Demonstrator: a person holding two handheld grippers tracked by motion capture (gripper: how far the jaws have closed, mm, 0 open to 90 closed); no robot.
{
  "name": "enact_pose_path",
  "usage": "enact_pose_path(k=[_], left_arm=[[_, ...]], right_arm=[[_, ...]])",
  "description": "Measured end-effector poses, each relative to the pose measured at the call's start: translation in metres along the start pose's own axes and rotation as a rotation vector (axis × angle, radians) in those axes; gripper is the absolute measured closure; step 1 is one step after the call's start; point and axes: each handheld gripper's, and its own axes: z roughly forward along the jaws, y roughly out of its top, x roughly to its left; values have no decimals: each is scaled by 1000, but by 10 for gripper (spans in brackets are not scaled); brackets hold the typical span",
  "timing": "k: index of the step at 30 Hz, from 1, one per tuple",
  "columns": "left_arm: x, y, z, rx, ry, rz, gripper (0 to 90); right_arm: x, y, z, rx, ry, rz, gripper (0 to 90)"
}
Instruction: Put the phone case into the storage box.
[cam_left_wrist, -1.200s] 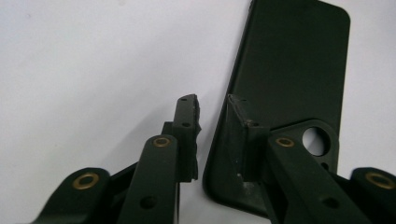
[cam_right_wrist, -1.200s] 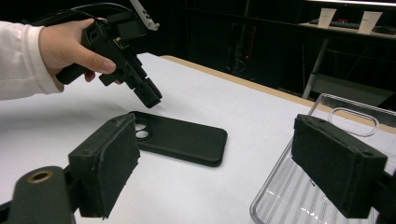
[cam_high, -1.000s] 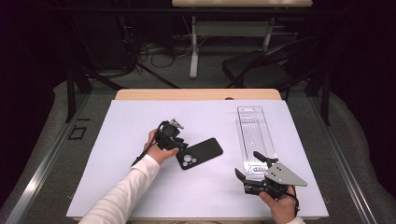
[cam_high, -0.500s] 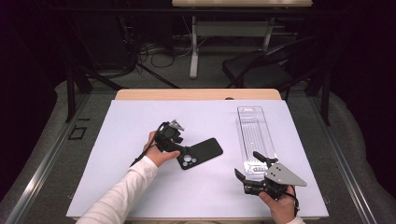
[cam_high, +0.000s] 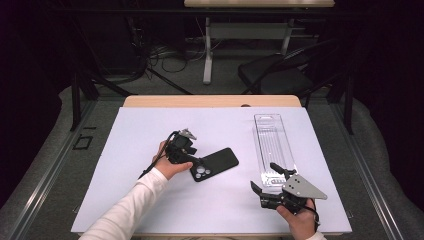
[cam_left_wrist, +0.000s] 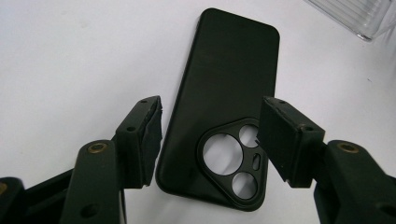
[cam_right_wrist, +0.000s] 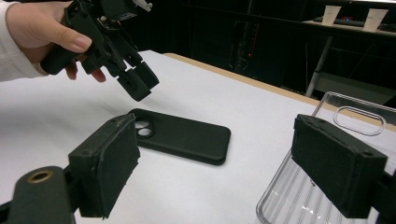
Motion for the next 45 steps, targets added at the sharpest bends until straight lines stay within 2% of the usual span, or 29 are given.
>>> enact_pose_path(k=[4, 11, 14, 16, 20, 28, 41, 45], left_arm=[[0, 0, -1, -6, -20, -6, 337], [-2, 1, -1, -2, -12, 10, 209], [-2, 1, 0, 5, 2, 17, 153], [-3, 1, 0, 7, 9, 22, 149], [-6, 3, 1, 3, 21, 31, 42], [-10, 4, 5, 7, 6, 38, 8], [-16, 10, 16, 43, 15, 96, 5], [-17, 11, 22, 54, 3, 108, 5]], right_arm=[[0, 0, 0, -1, 2, -1, 140], [1, 0, 1, -1, 3, 5, 140], [0, 0, 1, -2, 4, 4, 140], [0, 0, 1, -2, 3, 5, 140], [0, 0, 1, 1, 5, 6, 140], [0, -1, 1, 1, 5, 6, 140], [0, -1, 1, 1, 3, 5, 140], [0, -1, 0, -2, 1, 2, 140]])
